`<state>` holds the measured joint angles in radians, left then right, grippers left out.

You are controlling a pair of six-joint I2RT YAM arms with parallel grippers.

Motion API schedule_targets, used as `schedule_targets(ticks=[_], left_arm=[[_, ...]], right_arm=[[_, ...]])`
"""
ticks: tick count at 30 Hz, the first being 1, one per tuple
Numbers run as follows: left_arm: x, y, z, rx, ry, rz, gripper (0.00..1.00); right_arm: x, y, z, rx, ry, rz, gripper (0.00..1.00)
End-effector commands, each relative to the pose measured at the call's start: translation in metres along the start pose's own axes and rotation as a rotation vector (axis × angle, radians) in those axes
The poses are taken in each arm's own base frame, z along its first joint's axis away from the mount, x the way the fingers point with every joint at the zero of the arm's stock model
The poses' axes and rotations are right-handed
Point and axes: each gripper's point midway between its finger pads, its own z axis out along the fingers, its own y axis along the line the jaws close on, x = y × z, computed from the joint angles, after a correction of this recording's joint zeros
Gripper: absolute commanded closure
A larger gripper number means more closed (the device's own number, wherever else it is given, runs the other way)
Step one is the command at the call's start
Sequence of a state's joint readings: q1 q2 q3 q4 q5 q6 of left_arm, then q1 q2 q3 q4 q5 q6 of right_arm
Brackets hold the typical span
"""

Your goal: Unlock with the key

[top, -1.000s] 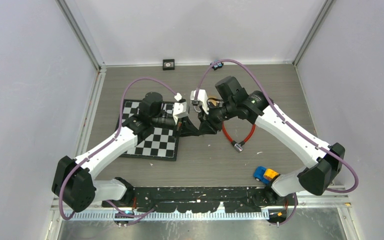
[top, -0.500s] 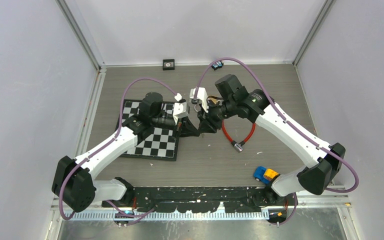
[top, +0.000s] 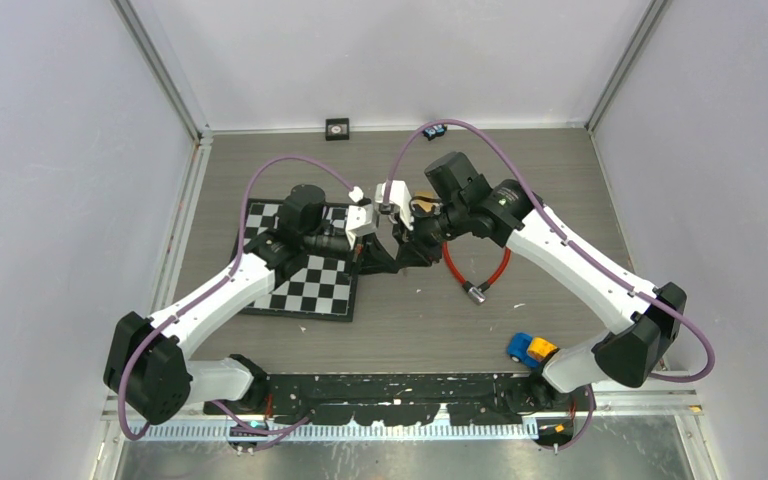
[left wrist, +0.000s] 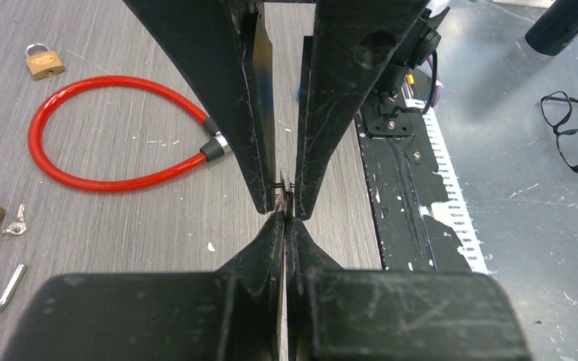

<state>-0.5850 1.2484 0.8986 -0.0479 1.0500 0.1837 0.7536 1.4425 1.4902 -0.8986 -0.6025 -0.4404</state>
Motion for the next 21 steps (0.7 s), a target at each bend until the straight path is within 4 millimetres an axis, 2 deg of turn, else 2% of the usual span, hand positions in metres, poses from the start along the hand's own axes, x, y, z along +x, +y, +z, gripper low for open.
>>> schedule_targets(ticks=[1, 8, 12, 21], left_arm=[[-0.0171, -0.0069, -0.0027, 0.024, -0.029, 0.042, 1.0], [-0.0181, -0.007, -0.0034, 0.021, -0.03, 0.045, 1.0], [-0.0181, -0.0066, -0.0035, 0.02, -0.029, 0.043, 1.0], [-0.0205, -0.0075, -0.0063, 0.016, -0.039, 0.052, 1.0]], right_arm=[[-0.01, 0.0004, -0.0019, 0.004, -0.02, -0.032, 0.8], [-0.0061, 0.0003, -0.0006, 0.005, -0.009, -0.031, 0.87], [-0.0042, -0.0008, -0.0019, 0.018, -0.004, -0.032, 0.98], [-0.0033, -0.0061, -0.0086, 0.071, -0.027, -0.01, 0.99]])
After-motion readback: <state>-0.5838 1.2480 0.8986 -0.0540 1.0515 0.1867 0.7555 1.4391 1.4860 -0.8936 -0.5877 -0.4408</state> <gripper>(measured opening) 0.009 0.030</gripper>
